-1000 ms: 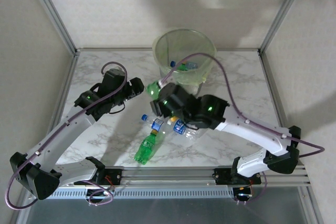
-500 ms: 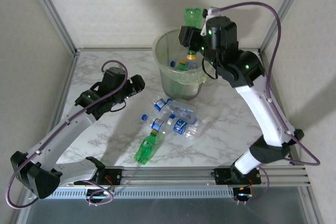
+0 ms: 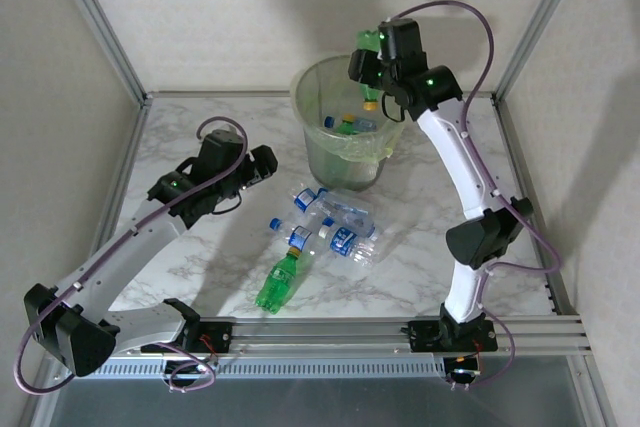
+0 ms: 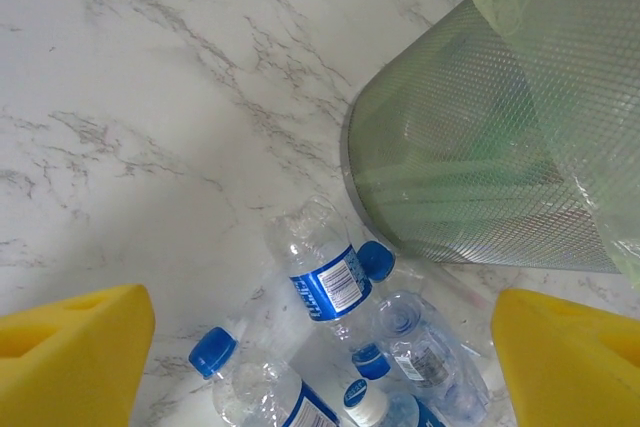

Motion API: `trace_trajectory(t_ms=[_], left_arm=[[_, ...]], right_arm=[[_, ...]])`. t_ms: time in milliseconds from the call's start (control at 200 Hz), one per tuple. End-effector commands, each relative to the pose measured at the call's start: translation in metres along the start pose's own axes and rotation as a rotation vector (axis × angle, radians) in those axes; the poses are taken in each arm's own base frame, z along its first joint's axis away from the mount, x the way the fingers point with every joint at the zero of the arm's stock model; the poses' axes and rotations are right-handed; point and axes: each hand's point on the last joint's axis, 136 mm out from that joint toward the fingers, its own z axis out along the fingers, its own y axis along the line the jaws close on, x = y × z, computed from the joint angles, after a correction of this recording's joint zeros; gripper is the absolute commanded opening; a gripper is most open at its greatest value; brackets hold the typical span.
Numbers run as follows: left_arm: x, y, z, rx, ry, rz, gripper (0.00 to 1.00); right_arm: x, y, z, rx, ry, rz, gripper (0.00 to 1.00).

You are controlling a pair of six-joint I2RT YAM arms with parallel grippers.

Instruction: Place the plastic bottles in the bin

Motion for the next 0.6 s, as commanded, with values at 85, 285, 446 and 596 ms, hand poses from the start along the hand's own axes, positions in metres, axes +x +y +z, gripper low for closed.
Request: trace_trajectory(t_ms=[85, 285, 446, 596], left_arm=[[-0.002, 0.008, 0.004, -0.029, -0.020, -0.006, 0.89], [0.007, 0.014, -0.001, -0.032, 0.006, -0.003, 0.93], [0.020, 0.019, -0.006, -0.034, 0.048, 0.010, 0.91], [0.052, 0.027, -0.009, -0.051, 0.123, 0.064, 0.90]], right_arm=[[-0.008, 0.004, 0.003, -0.022, -0.009, -0.032, 0.81], [-0.018, 0.006, -0.011, -0.037, -0.041, -0.023, 0.87], [-0.022, 0.022, -0.041, -0.139, -0.070, 0.003, 0.85], [-0.009, 0.042, -0.073, -0.230, -0.084, -0.007, 0.85]])
